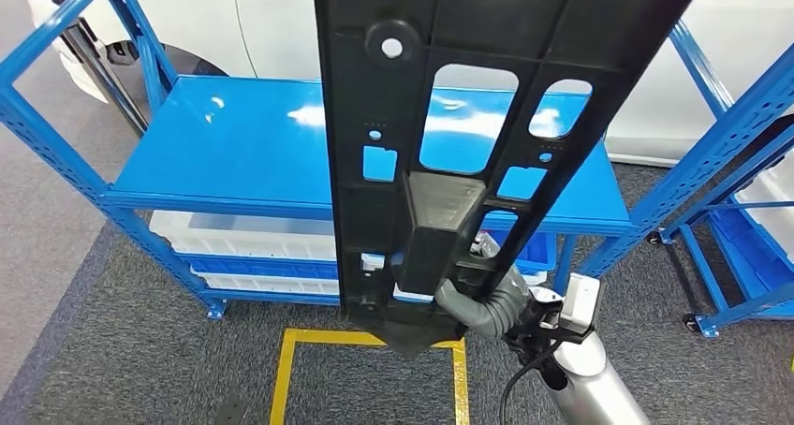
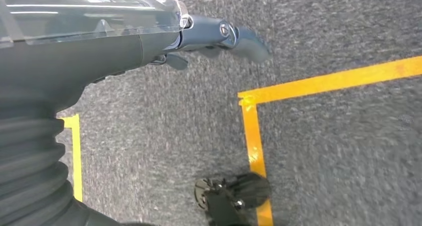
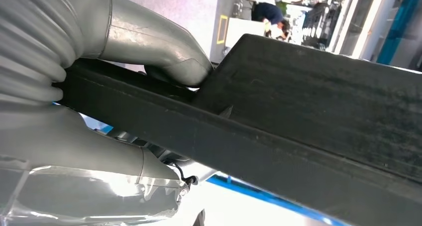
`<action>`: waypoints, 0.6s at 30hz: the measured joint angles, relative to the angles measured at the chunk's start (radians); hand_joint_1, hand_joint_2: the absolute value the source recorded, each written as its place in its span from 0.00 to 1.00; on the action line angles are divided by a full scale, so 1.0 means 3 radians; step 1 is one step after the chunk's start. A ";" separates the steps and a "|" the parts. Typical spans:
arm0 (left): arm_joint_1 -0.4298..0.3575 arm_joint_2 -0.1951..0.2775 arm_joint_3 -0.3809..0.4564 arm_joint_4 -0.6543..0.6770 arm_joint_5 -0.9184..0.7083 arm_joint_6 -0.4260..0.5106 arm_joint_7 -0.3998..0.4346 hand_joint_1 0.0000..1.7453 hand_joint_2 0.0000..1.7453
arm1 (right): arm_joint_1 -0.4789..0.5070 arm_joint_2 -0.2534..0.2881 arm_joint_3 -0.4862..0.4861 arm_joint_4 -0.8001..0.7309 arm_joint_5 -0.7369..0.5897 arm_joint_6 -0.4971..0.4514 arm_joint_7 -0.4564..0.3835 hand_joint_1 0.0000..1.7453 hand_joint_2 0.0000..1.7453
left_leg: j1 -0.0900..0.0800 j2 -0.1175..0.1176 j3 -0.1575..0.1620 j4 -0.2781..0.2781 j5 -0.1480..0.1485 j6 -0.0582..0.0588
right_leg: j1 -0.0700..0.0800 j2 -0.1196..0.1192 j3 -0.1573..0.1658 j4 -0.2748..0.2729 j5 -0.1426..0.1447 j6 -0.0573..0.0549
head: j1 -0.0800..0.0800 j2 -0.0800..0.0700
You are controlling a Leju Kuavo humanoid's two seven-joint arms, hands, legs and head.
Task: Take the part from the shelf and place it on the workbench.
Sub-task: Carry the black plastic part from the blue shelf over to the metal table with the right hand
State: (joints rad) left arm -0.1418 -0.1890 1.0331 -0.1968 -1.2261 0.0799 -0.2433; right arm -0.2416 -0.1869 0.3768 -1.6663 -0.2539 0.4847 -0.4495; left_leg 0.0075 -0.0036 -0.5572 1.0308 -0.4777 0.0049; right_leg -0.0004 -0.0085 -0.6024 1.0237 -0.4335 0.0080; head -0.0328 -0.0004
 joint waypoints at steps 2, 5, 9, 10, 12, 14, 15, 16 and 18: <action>0.0003 0.0002 0.0001 0.0000 0.0000 0.0000 0.0000 0.00 1.00 | 0.0006 0.0000 0.0001 -0.0001 0.0001 0.0000 0.0000 0.99 1.00 | 0.0004 0.0003 -0.0016 -0.0016 0.0035 0.0048 | -0.0006 0.0005 -0.0017 0.0007 -0.0002 0.0038 | 0.0000 0.0000; -0.0007 0.0003 0.0002 0.0000 0.0000 0.0000 0.0000 0.00 1.00 | 0.0011 0.0000 0.0002 -0.0001 0.0005 -0.0002 0.0000 0.99 1.00 | 0.0014 0.0010 -0.0052 -0.0045 0.0090 0.0105 | -0.0020 0.0015 -0.0178 0.0386 -0.0277 0.0086 | 0.0000 0.0000; -0.0002 0.0003 0.0003 0.0000 0.0000 -0.0001 0.0000 0.00 1.00 | 0.0054 0.0000 0.0003 0.0000 0.0016 -0.0010 0.0000 0.99 1.00 | 0.0003 0.0010 -0.0121 -0.0041 0.0137 0.0112 | -0.0023 0.0015 -0.0336 0.0890 -0.0477 0.0099 | 0.0000 0.0000; -0.0002 0.0003 0.0003 0.0000 0.0000 -0.0001 0.0000 0.00 1.00 | 0.0060 0.0000 0.0003 -0.0001 0.0018 -0.0011 0.0000 0.99 1.00 | 0.0000 0.0009 -0.0128 -0.0040 0.0145 0.0109 | -0.0020 0.0015 -0.0231 0.0729 -0.0388 0.0084 | 0.0000 0.0000; -0.0005 0.0000 0.0003 0.0000 0.0000 -0.0001 0.0000 0.00 1.00 | 0.0058 0.0000 0.0003 -0.0011 0.0020 -0.0012 0.0000 0.99 1.00 | -0.0010 0.0008 -0.0136 -0.0040 0.0159 0.0098 | -0.0001 0.0014 0.0053 0.0241 -0.0205 0.0033 | 0.0000 0.0001; -0.0008 -0.0004 0.0003 0.0000 -0.0001 -0.0001 0.0000 0.00 1.00 | 0.0056 0.0001 0.0003 -0.0025 0.0020 -0.0013 -0.0001 0.99 1.00 | -0.0016 0.0010 -0.0151 -0.0037 0.0177 0.0072 | 0.0022 0.0014 0.0190 -0.0034 -0.0140 -0.0008 | 0.0000 0.0001; -0.0008 -0.0005 0.0003 0.0000 -0.0002 -0.0002 0.0000 0.00 1.00 | 0.0057 0.0002 0.0003 -0.0029 0.0020 -0.0013 -0.0002 0.99 1.00 | -0.0017 0.0012 -0.0159 -0.0040 0.0188 0.0055 | 0.0031 0.0015 0.0191 -0.0057 -0.0144 -0.0019 | 0.0000 0.0001; -0.0008 -0.0005 0.0003 0.0000 -0.0003 -0.0003 0.0000 0.00 1.00 | 0.0058 0.0003 0.0003 -0.0030 0.0020 -0.0013 -0.0002 0.99 1.00 | -0.0017 0.0014 -0.0164 -0.0044 0.0199 0.0036 | 0.0027 0.0016 0.0183 -0.0069 -0.0126 -0.0033 | 0.0000 0.0001; -0.0008 -0.0006 0.0003 0.0000 -0.0005 -0.0003 0.0000 0.00 1.00 | 0.0058 0.0007 0.0003 -0.0033 0.0020 -0.0012 -0.0003 0.99 1.00 | -0.0016 0.0014 -0.0190 0.0002 0.0150 -0.0002 | 0.0010 0.0009 0.0180 -0.0106 -0.0086 -0.0063 | 0.0000 0.0000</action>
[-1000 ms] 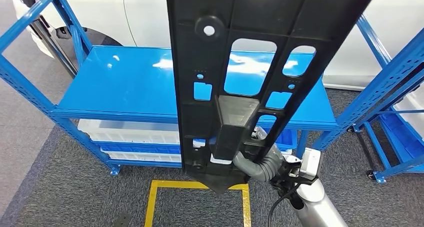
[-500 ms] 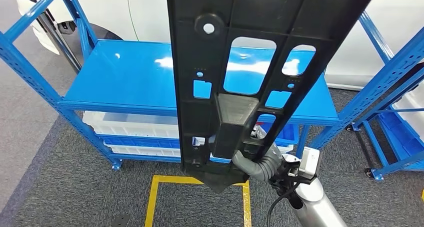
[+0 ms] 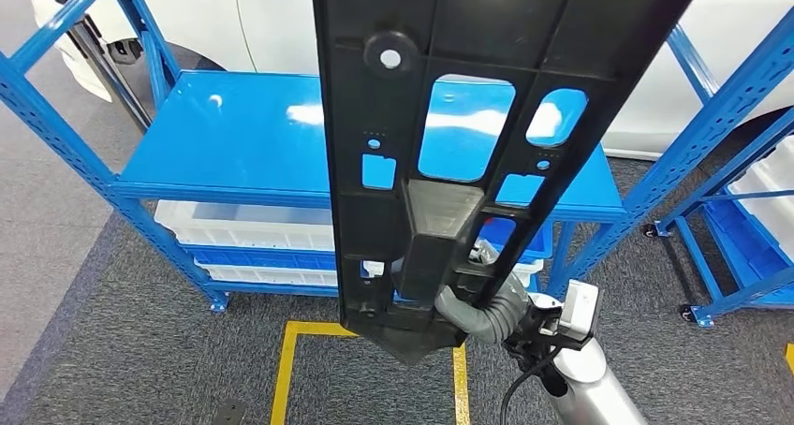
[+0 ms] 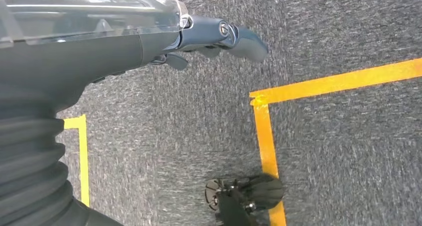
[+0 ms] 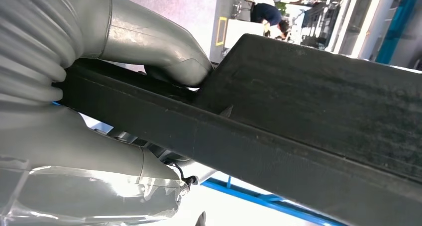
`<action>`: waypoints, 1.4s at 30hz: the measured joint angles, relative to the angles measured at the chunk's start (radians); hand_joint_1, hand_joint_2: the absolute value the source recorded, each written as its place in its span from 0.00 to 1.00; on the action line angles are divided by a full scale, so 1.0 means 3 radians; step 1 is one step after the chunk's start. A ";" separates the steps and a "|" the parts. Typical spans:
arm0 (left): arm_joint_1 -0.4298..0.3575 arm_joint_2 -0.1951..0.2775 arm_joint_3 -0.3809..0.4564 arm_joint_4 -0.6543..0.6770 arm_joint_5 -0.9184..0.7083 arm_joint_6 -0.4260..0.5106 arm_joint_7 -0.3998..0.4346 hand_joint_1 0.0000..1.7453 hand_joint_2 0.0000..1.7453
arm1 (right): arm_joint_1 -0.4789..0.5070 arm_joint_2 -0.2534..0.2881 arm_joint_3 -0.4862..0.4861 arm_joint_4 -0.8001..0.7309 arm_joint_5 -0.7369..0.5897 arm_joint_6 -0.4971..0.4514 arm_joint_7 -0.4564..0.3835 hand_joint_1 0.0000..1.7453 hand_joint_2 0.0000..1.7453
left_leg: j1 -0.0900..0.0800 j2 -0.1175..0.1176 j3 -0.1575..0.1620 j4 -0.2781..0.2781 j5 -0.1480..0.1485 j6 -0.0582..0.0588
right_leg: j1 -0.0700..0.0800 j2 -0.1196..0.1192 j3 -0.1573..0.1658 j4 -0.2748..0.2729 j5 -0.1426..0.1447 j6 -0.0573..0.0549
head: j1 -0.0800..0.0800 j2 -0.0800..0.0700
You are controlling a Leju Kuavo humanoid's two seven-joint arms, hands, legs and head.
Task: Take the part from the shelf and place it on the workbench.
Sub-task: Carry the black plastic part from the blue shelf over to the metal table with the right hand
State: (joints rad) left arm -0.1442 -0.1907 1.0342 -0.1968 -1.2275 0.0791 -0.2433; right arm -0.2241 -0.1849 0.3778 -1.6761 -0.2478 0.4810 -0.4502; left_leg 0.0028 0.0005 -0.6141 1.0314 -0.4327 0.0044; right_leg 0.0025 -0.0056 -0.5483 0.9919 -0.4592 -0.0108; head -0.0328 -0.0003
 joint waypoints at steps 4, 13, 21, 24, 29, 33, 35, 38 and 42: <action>0.0002 0.0001 0.0000 0.0000 -0.0005 0.0001 0.0001 0.00 1.00 | 0.0001 0.0010 0.0000 -0.0007 0.0001 0.0003 0.0000 0.99 1.00 | 0.0020 -0.0003 -0.0256 0.0688 -0.0421 -0.0055 | -0.0016 -0.0016 -0.0039 -0.0018 0.0051 -0.0035 | 0.0000 0.0000; 0.0038 0.0010 0.0016 0.0000 0.0082 0.0024 -0.0038 0.00 1.00 | 0.0002 0.0010 0.0000 -0.0003 -0.0010 0.0094 -0.0010 0.99 1.00 | 0.0048 -0.0014 0.0126 0.0043 -0.0136 -0.0021 | -0.0014 -0.0002 -0.0193 0.0138 0.0065 0.0076 | 0.0000 0.0000; 0.0104 0.0009 0.0086 0.0000 0.0143 0.0053 -0.0113 0.00 1.00 | 0.0009 0.0009 0.0002 0.0036 -0.0013 0.0177 -0.0023 0.99 1.00 | 0.0046 -0.0004 0.0036 0.0006 -0.0030 0.0090 | -0.0048 0.0005 -0.0541 0.1050 -0.0438 0.0170 | 0.0000 0.0000; 0.0111 0.0006 0.0089 0.0000 0.0131 0.0056 -0.0117 0.00 1.00 | 0.0028 0.0007 0.0002 0.0041 -0.0012 0.0173 -0.0046 0.99 1.00 | 0.0041 -0.0008 0.0023 0.0006 -0.0008 0.0075 | -0.0038 0.0005 -0.0206 0.0499 -0.0184 0.0122 | 0.0000 0.0000; 0.0108 -0.0002 0.0088 0.0000 0.0109 0.0055 -0.0115 0.00 1.00 | 0.0114 -0.0008 -0.0004 0.0015 -0.0011 0.0156 -0.0118 0.99 1.00 | 0.0035 0.0000 0.0001 -0.0011 0.0041 -0.0008 | -0.0003 0.0008 -0.0013 0.0061 -0.0047 0.0038 | 0.0000 0.0000; 0.0110 -0.0001 0.0088 0.0000 0.0109 0.0066 -0.0113 0.00 1.00 | 0.0146 -0.0019 -0.0010 0.0006 -0.0022 0.0190 -0.0149 0.99 1.00 | 0.0035 -0.0002 -0.0155 0.0378 -0.0257 -0.0060 | -0.0027 -0.0003 -0.0038 -0.0005 0.0036 -0.0027 | 0.0000 0.0000; 0.0116 -0.0001 0.0088 0.0000 0.0105 0.0071 -0.0114 0.00 1.00 | 0.0159 -0.0027 -0.0016 0.0007 -0.0030 0.0205 -0.0159 0.99 1.00 | 0.0036 -0.0003 -0.0292 0.0785 -0.0459 -0.0074 | -0.0022 -0.0005 -0.0071 0.0009 0.0050 -0.0033 | 0.0000 0.0000; 0.0122 0.0000 0.0087 0.0000 0.0083 0.0076 -0.0113 0.00 1.00 | 0.0196 -0.0047 -0.0037 0.0005 -0.0032 0.0213 -0.0179 0.99 1.00 | 0.0037 -0.0002 -0.0144 0.0664 -0.0359 -0.0076 | -0.0021 -0.0003 -0.0111 0.0046 0.0060 -0.0024 | 0.0000 0.0000; 0.0118 0.0006 0.0081 0.0000 0.0050 0.0079 -0.0102 0.00 1.00 | 0.0274 -0.0079 -0.0086 -0.0043 -0.0031 0.0182 -0.0195 0.99 1.00 | 0.0026 -0.0007 0.0212 0.0005 -0.0173 -0.0024 | -0.0003 0.0000 -0.0161 0.0109 0.0067 0.0031 | 0.0000 0.0000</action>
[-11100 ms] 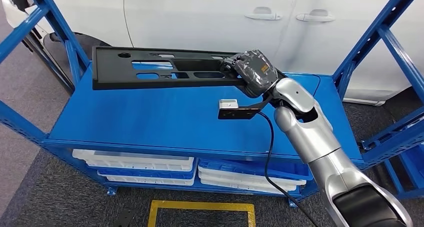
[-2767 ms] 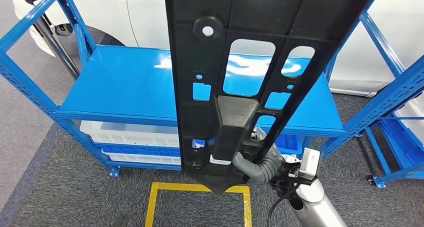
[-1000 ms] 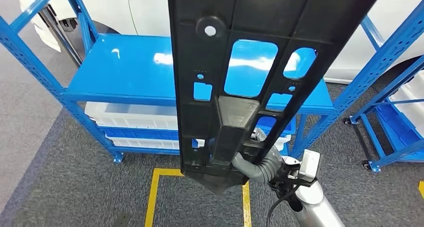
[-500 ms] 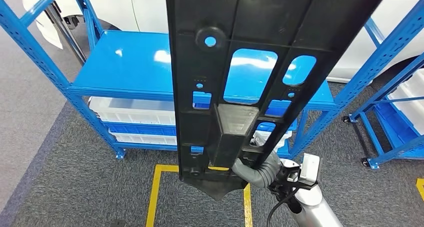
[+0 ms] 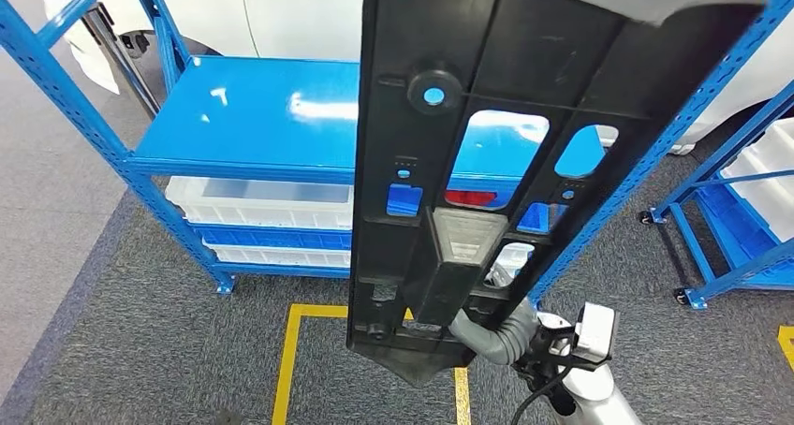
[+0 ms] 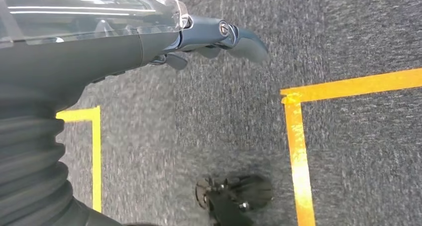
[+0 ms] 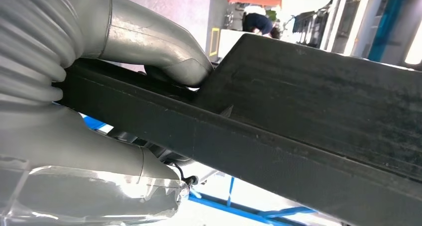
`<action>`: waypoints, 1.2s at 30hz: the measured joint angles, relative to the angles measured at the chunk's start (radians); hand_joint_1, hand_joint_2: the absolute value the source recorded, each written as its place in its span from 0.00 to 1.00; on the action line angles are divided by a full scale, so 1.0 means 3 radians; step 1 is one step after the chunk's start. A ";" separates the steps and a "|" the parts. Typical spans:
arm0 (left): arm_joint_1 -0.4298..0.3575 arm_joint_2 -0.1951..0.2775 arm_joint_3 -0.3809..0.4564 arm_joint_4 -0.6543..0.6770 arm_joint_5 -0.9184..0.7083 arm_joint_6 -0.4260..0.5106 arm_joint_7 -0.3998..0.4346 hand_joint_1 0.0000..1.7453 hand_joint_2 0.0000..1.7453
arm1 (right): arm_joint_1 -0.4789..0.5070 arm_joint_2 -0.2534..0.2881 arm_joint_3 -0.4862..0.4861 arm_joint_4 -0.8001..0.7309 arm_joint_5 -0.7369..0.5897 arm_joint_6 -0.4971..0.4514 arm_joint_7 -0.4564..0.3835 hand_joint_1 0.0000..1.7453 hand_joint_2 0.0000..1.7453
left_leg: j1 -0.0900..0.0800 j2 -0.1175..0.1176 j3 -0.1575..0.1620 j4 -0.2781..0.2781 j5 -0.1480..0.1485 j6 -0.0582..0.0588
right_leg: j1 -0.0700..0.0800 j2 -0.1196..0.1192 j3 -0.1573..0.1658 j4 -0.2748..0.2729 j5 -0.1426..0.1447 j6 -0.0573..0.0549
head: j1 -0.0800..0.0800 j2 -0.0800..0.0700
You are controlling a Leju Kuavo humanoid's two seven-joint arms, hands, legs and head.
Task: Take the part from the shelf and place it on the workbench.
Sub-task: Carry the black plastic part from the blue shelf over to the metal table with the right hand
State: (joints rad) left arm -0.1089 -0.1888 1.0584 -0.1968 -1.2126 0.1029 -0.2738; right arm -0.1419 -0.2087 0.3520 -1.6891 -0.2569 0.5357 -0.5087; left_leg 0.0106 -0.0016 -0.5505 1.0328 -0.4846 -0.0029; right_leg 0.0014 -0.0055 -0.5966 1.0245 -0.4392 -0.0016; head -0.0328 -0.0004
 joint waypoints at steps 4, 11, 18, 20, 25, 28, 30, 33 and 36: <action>0.0007 0.0002 -0.0003 0.0000 -0.0025 0.0002 0.0023 0.00 1.00 | 0.0106 -0.0056 -0.0051 -0.0057 0.0001 -0.0013 -0.0027 0.99 1.00 | 0.0002 0.0003 -0.0027 -0.0028 0.0057 0.0089 | -0.0010 0.0007 -0.0044 0.0059 -0.0042 0.0080 | 0.0000 0.0000; 0.0004 0.0002 -0.0006 0.0000 -0.0044 0.0000 0.0043 0.00 1.00 | 0.0222 -0.0095 -0.0088 -0.0082 0.0001 -0.0030 -0.0050 0.99 1.00 | 0.0001 0.0015 -0.0125 -0.0038 0.0142 0.0123 | -0.0035 0.0010 -0.0234 0.0744 -0.0392 0.0134 | 0.0000 0.0000; -0.0007 -0.0013 -0.0022 0.0000 -0.0058 -0.0004 0.0043 0.00 1.00 | 0.0254 -0.0119 -0.0134 -0.0104 0.0002 -0.0045 -0.0065 0.99 1.00 | -0.0004 0.0018 -0.0162 -0.0039 0.0197 0.0018 | 0.0004 0.0009 0.0183 -0.0079 -0.0104 0.0005 | 0.0000 0.0000; -0.0012 -0.0015 -0.0031 0.0000 -0.0061 -0.0005 0.0046 0.00 1.00 | 0.0269 -0.0123 -0.0145 -0.0111 0.0005 -0.0045 -0.0074 0.99 1.00 | -0.0002 0.0016 -0.0216 0.0089 0.0085 -0.0015 | -0.0013 0.0001 0.0173 -0.0113 -0.0061 -0.0038 | 0.0000 0.0000; -0.0016 -0.0015 -0.0041 0.0000 -0.0056 -0.0010 0.0057 0.00 1.00 | 0.0301 -0.0121 -0.0145 -0.0119 0.0037 -0.0040 -0.0083 0.99 1.00 | 0.0004 0.0013 -0.0457 0.0859 -0.0324 -0.0056 | -0.0013 -0.0005 0.0087 -0.0089 -0.0013 -0.0065 | 0.0000 0.0000; -0.0022 -0.0014 -0.0050 0.0000 -0.0051 -0.0014 0.0061 0.00 1.00 | 0.0295 -0.0115 -0.0145 -0.0119 0.0058 -0.0019 -0.0078 0.99 1.00 | 0.0002 0.0013 -0.0114 0.0314 -0.0089 -0.0036 | -0.0011 -0.0002 0.0049 -0.0042 -0.0008 -0.0047 | 0.0000 0.0000; -0.0026 -0.0015 -0.0052 0.0000 -0.0044 -0.0018 0.0060 0.00 1.00 | 0.0280 -0.0113 -0.0144 -0.0118 0.0067 0.0001 -0.0068 0.99 1.00 | -0.0006 0.0010 0.0035 0.0013 -0.0017 -0.0001 | -0.0002 0.0000 0.0022 -0.0012 -0.0001 -0.0017 | 0.0000 0.0000; -0.0019 -0.0016 -0.0051 0.0000 -0.0022 -0.0024 0.0047 0.00 1.00 | 0.0241 -0.0110 -0.0142 -0.0116 0.0069 0.0017 -0.0057 0.99 1.00 | -0.0014 0.0009 0.0022 -0.0038 0.0013 0.0061 | -0.0003 0.0002 -0.0007 -0.0006 0.0024 0.0044 | 0.0000 0.0000; -0.0025 -0.0023 -0.0051 0.0000 -0.0018 -0.0030 0.0027 0.00 1.00 | 0.0201 -0.0109 -0.0144 -0.0107 0.0066 0.0039 -0.0055 0.99 1.00 | 0.0002 0.0018 -0.0004 -0.0072 0.0076 0.0122 | -0.0022 0.0009 -0.0119 0.0245 -0.0174 0.0102 | 0.0000 0.0000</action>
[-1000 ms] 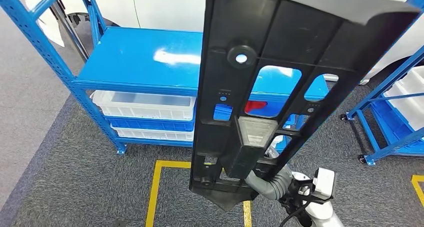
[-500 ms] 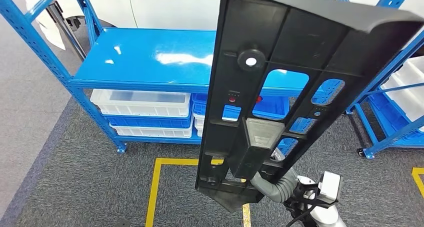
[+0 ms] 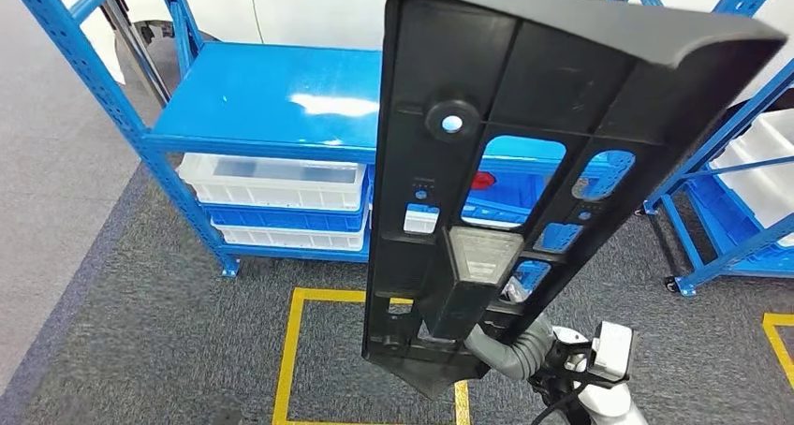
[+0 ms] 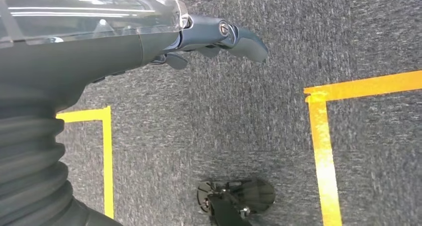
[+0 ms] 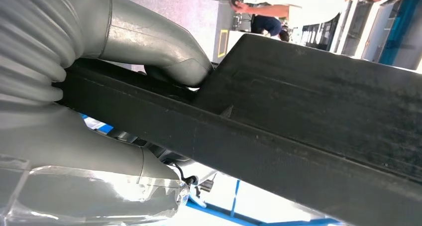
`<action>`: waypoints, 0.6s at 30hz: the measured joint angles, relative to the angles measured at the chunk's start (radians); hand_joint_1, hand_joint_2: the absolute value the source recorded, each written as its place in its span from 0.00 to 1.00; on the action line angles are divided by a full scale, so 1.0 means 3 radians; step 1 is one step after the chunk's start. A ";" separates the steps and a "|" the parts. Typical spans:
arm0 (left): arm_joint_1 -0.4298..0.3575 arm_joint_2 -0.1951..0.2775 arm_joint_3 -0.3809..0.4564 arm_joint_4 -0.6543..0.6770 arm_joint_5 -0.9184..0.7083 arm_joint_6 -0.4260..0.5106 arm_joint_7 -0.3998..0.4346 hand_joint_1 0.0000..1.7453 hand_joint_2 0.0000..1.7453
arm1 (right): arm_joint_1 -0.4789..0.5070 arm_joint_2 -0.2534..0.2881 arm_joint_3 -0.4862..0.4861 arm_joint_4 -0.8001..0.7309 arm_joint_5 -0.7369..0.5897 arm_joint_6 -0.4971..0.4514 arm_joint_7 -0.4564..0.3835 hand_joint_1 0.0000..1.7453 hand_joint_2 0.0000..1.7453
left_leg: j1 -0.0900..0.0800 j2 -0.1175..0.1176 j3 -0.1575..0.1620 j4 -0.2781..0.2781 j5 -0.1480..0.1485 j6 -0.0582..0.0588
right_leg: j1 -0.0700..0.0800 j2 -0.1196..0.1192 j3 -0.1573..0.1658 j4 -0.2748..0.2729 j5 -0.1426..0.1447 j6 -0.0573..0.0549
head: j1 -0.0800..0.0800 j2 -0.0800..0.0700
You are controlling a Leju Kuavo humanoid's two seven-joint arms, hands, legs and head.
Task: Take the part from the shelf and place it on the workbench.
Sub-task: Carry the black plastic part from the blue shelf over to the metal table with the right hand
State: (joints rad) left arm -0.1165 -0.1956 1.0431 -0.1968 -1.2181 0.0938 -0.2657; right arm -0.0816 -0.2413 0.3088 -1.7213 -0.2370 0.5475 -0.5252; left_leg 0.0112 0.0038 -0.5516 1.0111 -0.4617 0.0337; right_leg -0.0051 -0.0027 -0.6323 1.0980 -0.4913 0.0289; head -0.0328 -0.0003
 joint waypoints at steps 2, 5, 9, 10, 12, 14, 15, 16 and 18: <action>-0.0001 -0.0004 -0.0001 0.0000 -0.0005 -0.0002 -0.0004 0.00 1.00 | -0.0013 0.0001 -0.0001 0.0013 -0.0002 0.0022 0.0002 0.99 1.00 | -0.0003 0.0002 -0.0040 0.0002 0.0027 0.0011 | -0.0015 0.0002 -0.0171 0.0429 -0.0241 0.0033 | 0.0000 0.0000; 0.0002 -0.0007 -0.0004 0.0000 -0.0018 -0.0001 -0.0001 0.00 1.00 | -0.0008 0.0002 -0.0001 0.0030 -0.0003 0.0026 0.0005 0.99 1.00 | -0.0005 0.0001 -0.0089 0.0018 0.0052 0.0005 | -0.0027 0.0002 -0.0186 0.0600 -0.0259 0.0044 | 0.0000 0.0000; -0.0008 -0.0014 -0.0015 0.0000 -0.0034 -0.0003 0.0011 0.00 1.00 | -0.0003 0.0002 -0.0011 0.0024 0.0004 0.0006 0.0005 0.99 1.00 | -0.0014 -0.0001 -0.0114 0.0030 0.0077 -0.0033 | -0.0002 0.0002 0.0271 -0.0217 0.0038 -0.0025 | 0.0000 0.0000; -0.0011 -0.0016 -0.0017 0.0000 -0.0036 -0.0003 0.0013 0.00 1.00 | 0.0004 0.0002 -0.0017 0.0018 0.0005 0.0001 0.0005 0.99 1.00 | -0.0016 -0.0001 -0.0123 0.0030 0.0087 -0.0051 | 0.0010 0.0003 0.0296 -0.0284 0.0043 -0.0043 | 0.0000 0.0000; -0.0013 -0.0019 -0.0019 0.0000 -0.0038 -0.0002 0.0018 0.00 1.00 | 0.0032 0.0001 -0.0034 0.0001 0.0011 -0.0008 0.0004 0.99 1.00 | -0.0017 0.0000 -0.0135 0.0022 0.0105 -0.0090 | 0.0013 0.0005 0.0285 -0.0306 0.0066 -0.0081 | 0.0000 0.0000; -0.0015 -0.0021 -0.0021 0.0000 -0.0038 0.0000 0.0020 0.00 1.00 | 0.0055 0.0001 -0.0053 -0.0019 0.0015 -0.0014 0.0001 0.99 1.00 | -0.0015 -0.0003 -0.0169 0.0093 0.0036 -0.0124 | -0.0001 0.0000 0.0281 -0.0345 0.0108 -0.0126 | 0.0000 0.0000; -0.0017 -0.0021 -0.0022 0.0000 -0.0038 0.0000 0.0022 0.00 1.00 | 0.0066 0.0002 -0.0062 -0.0027 0.0015 -0.0017 -0.0003 0.99 1.00 | -0.0013 -0.0004 -0.0218 0.0220 -0.0059 -0.0136 | -0.0009 -0.0005 0.0276 -0.0362 0.0128 -0.0146 | 0.0000 0.0000; -0.0018 -0.0021 -0.0022 0.0000 -0.0038 -0.0002 0.0024 0.00 1.00 | 0.0080 0.0002 -0.0068 -0.0035 0.0016 -0.0020 -0.0007 0.99 1.00 | -0.0008 -0.0006 -0.0291 0.0411 -0.0182 -0.0146 | -0.0004 -0.0009 0.0265 -0.0363 0.0138 -0.0156 | 0.0000 0.0000; -0.0017 -0.0021 -0.0022 0.0000 -0.0038 -0.0005 0.0027 0.00 1.00 | 0.0129 0.0002 -0.0086 -0.0047 0.0026 -0.0031 -0.0015 0.99 1.00 | -0.0003 -0.0006 -0.0441 0.0831 -0.0388 -0.0163 | 0.0003 -0.0012 0.0232 -0.0346 0.0149 -0.0167 | 0.0000 0.0000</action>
State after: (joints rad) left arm -0.1217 -0.2018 1.0365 -0.1968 -1.2295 0.0924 -0.2576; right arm -0.0431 -0.2407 0.2830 -1.7354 -0.2293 0.5384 -0.5297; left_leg 0.0103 0.0021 -0.6839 1.2605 -0.5781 -0.0153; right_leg -0.0041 -0.0064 -0.5626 0.9942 -0.4465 -0.0212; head -0.0328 -0.0004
